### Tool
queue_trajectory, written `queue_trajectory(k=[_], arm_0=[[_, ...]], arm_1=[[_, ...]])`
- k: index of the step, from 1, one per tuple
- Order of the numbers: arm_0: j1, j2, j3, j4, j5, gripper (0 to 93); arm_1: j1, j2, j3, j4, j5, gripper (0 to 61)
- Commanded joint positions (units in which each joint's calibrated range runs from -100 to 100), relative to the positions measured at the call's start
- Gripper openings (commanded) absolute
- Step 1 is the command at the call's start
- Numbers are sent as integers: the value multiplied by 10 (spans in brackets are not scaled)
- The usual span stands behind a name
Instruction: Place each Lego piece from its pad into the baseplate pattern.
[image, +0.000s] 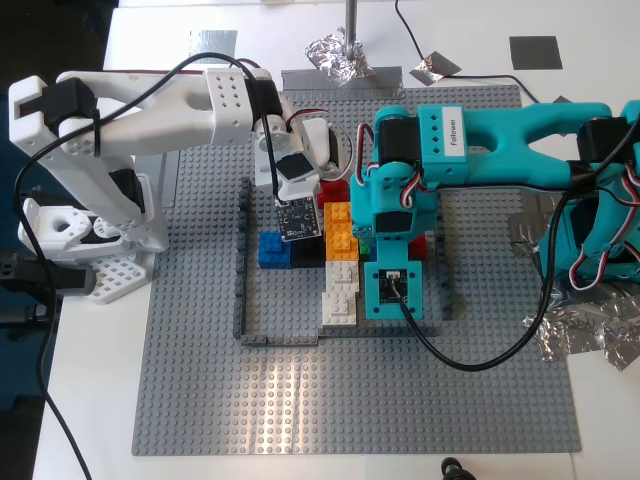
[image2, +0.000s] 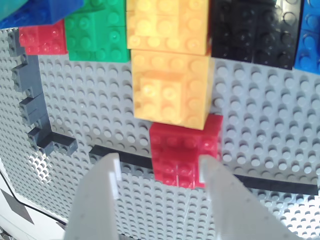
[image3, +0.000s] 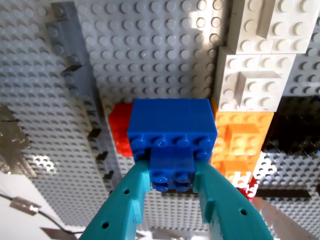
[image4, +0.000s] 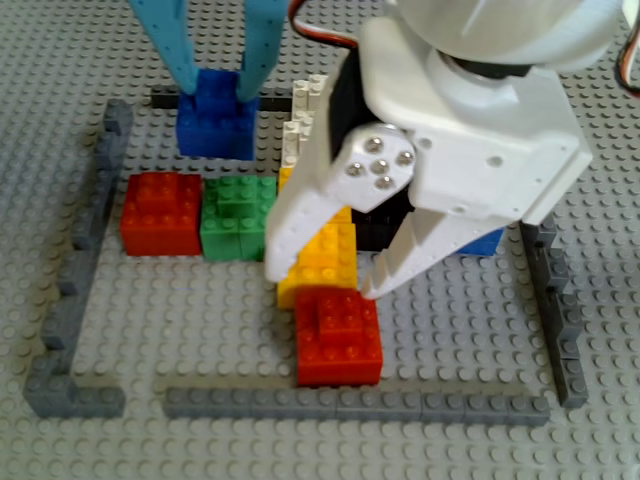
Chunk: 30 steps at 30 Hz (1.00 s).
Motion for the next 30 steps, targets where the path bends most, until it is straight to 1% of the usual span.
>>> queue_trajectory(k=[1,4,8,10,12,14,18,19,21,24,25,28,29,30], arm_0=[[-4,13,-35,-2,-2,68],[-4,28,-44,-15,-1,68],[-6,30,-43,-15,-1,68],[-14,30,-41,-13,-1,68],[-17,30,-38,-14,-1,68],[-17,30,-34,-15,-1,68],[-17,32,-34,-15,-1,68],[-17,32,-33,-15,-1,68],[-19,33,-33,-15,-1,68],[-20,42,-27,-15,-1,68],[-20,50,-33,-14,-1,68],[-19,53,-35,-15,-1,68],[-19,53,-32,-16,-1,68],[-19,53,-31,-16,-1,68]], arm_1=[[-15,-45,-31,24,4,209],[-32,-86,-59,70,13,219],[-39,-110,-91,97,23,221],[-53,-145,-119,117,42,141],[-63,-158,-135,131,56,2],[-88,-183,-178,192,54,2],[-120,-189,-232,267,57,2],[-145,-191,-249,293,61,2],[-180,-201,-248,300,66,2],[-262,-221,-244,291,73,2],[-309,-224,-245,291,75,2],[-380,-219,-250,291,67,2],[-428,-213,-251,285,60,2],[-449,-209,-248,277,56,2]])
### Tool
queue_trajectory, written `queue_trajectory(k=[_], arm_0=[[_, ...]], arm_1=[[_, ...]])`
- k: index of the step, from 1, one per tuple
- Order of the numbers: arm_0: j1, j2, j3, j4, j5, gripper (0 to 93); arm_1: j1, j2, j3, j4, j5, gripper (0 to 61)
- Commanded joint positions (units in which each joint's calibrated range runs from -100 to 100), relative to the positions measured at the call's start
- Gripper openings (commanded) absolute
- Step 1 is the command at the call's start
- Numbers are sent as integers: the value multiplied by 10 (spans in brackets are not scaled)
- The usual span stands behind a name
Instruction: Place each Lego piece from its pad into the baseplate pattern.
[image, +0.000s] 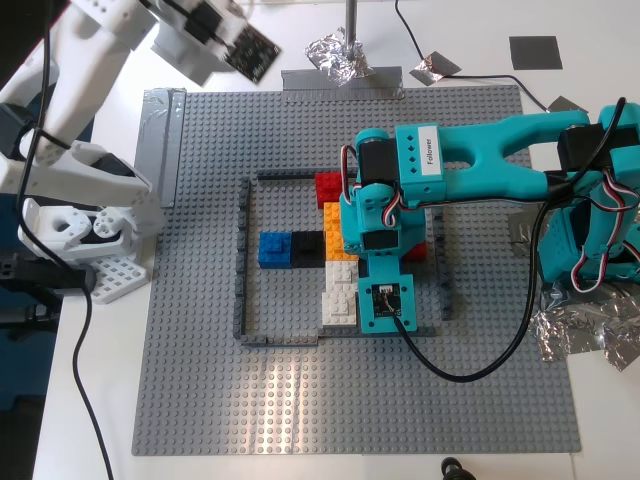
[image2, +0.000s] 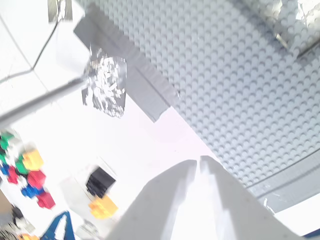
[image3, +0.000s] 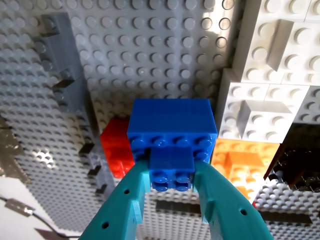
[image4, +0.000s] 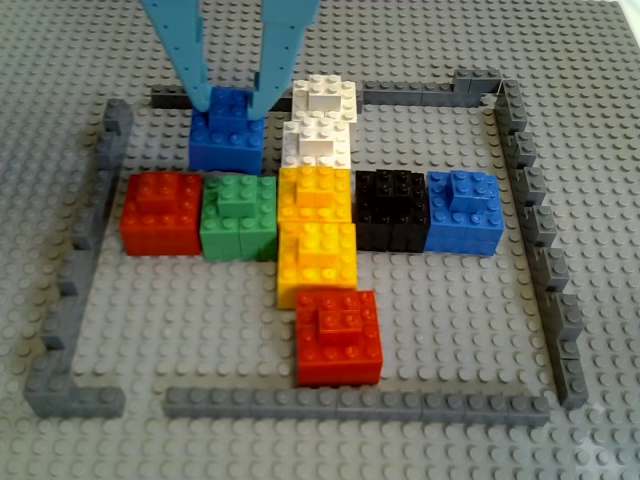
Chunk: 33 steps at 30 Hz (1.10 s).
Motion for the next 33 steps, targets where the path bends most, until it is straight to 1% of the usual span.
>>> queue_trajectory(k=[1,5,7,11,14,18,20,26,27,32,33], arm_0=[[-3,-4,-8,-3,-1,68],[-3,-1,-8,-11,-1,68],[-3,16,-17,-12,-1,68],[-3,26,-17,-14,-1,67],[-3,28,-17,-14,-1,67],[-3,28,-17,-15,-1,67],[-3,28,-17,-19,-1,67],[-3,41,-18,-23,-1,67],[-3,44,-23,-21,-1,67],[-3,46,-31,-22,-1,67],[-3,46,-30,-22,-1,67]], arm_1=[[-138,-3,-46,-32,-17,2],[-217,36,-46,-80,-24,2],[-244,55,-33,-123,-12,2],[-274,105,-55,-152,-8,2],[-286,126,-72,-145,-11,2],[-291,161,-47,-167,-8,2],[-294,175,-55,-163,-8,2],[-295,266,-70,-154,1,2],[-294,292,-85,-145,8,2],[-292,328,-118,-134,-5,2],[-292,344,-148,-131,-3,2]])
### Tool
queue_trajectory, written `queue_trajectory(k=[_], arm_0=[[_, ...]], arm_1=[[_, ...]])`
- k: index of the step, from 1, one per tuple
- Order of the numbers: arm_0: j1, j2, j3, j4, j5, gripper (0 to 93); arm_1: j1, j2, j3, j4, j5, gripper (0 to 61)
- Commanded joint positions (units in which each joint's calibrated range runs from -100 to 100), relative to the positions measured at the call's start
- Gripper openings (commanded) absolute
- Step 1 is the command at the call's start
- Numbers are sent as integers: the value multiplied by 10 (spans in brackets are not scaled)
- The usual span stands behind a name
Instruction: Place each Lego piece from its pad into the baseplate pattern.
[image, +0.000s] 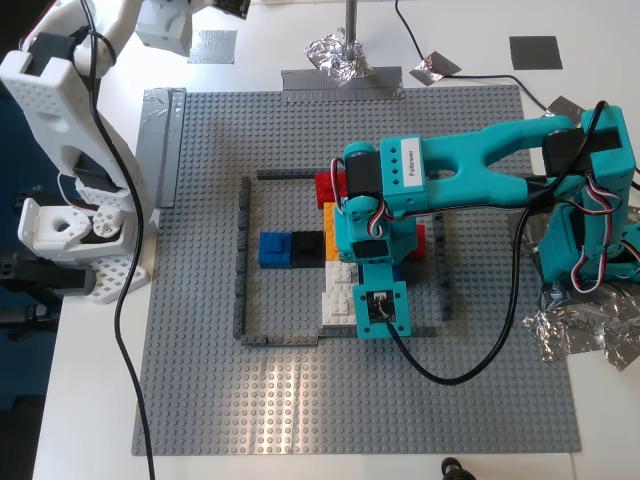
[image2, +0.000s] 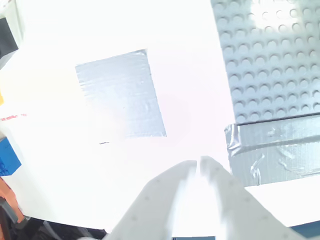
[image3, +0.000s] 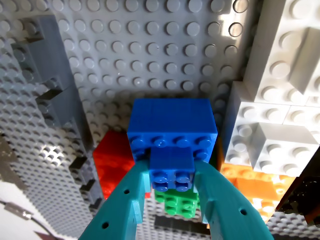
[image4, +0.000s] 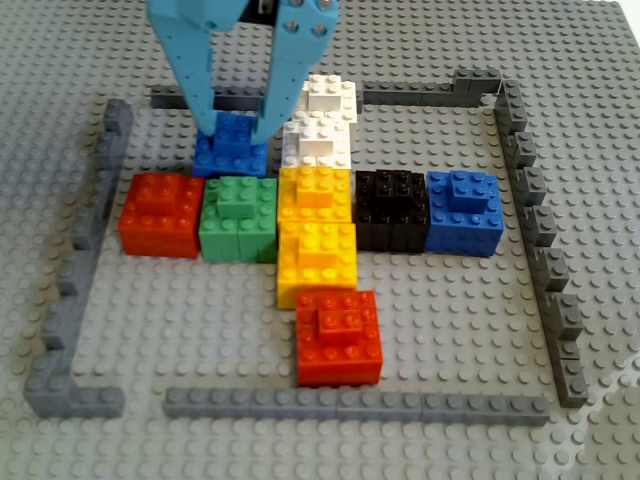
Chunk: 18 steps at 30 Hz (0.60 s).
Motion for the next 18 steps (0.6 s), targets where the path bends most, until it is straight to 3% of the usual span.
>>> queue_trajectory(k=[1,12,18], arm_0=[[-3,-4,-26,0,-1,67],[-3,18,-49,0,-1,67],[-8,19,-49,1,-1,74]], arm_1=[[0,17,-104,17,0,2],[-14,60,-220,83,-1,2],[-13,44,-212,94,0,2]])
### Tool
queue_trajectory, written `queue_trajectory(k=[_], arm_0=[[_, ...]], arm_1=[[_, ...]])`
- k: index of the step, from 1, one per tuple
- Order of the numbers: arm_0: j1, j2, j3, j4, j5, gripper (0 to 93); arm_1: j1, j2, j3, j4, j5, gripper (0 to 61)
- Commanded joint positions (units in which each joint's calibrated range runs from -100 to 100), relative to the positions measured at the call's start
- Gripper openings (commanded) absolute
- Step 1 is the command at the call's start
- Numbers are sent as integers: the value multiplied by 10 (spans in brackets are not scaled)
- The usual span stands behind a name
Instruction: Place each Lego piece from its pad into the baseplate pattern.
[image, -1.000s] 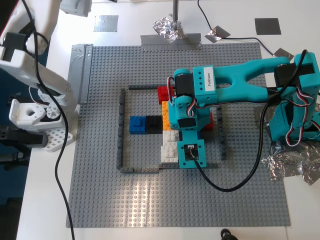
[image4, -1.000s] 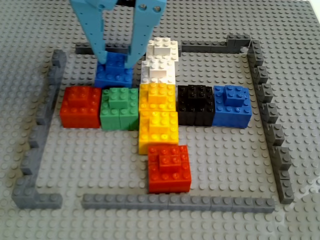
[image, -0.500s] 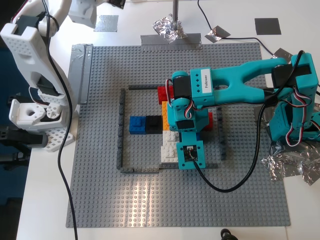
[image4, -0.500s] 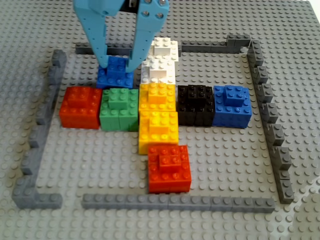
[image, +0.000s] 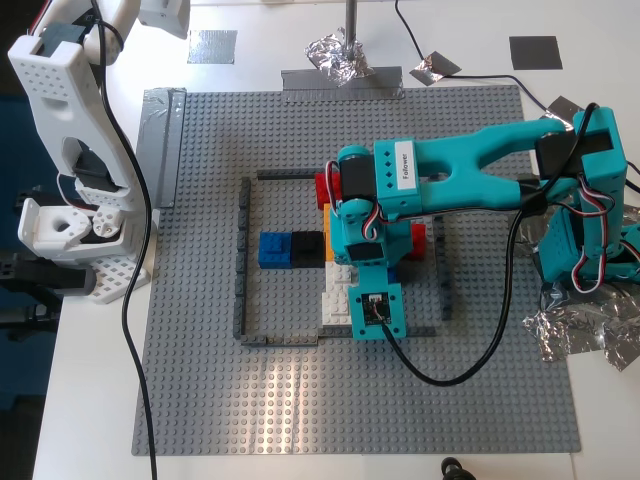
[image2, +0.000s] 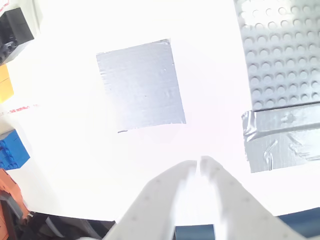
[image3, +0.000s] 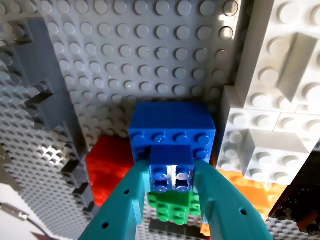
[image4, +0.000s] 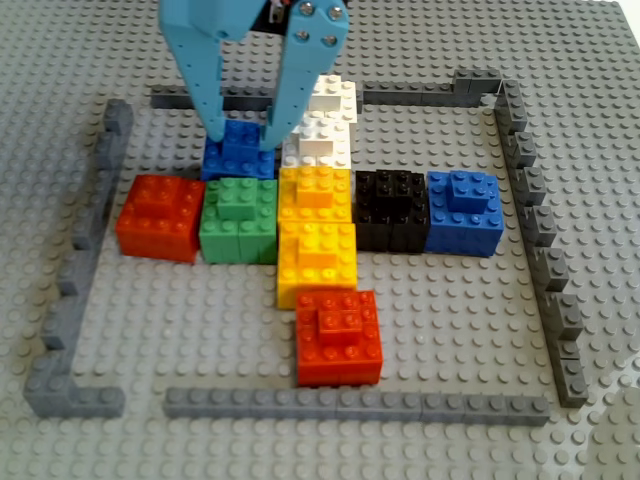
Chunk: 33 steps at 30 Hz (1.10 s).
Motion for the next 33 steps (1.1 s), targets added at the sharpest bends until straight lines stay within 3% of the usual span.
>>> queue_trajectory(k=[1,10,23,33], arm_0=[[-6,-5,-25,1,-1,74],[-6,-5,-25,0,2,146],[-6,-16,-25,18,-1,144],[0,-97,10,24,-1,145]], arm_1=[[-1,-25,-41,3,1,2],[0,-24,-46,8,3,2],[-8,-26,-51,28,-2,2],[-9,-32,-50,33,-3,2]])
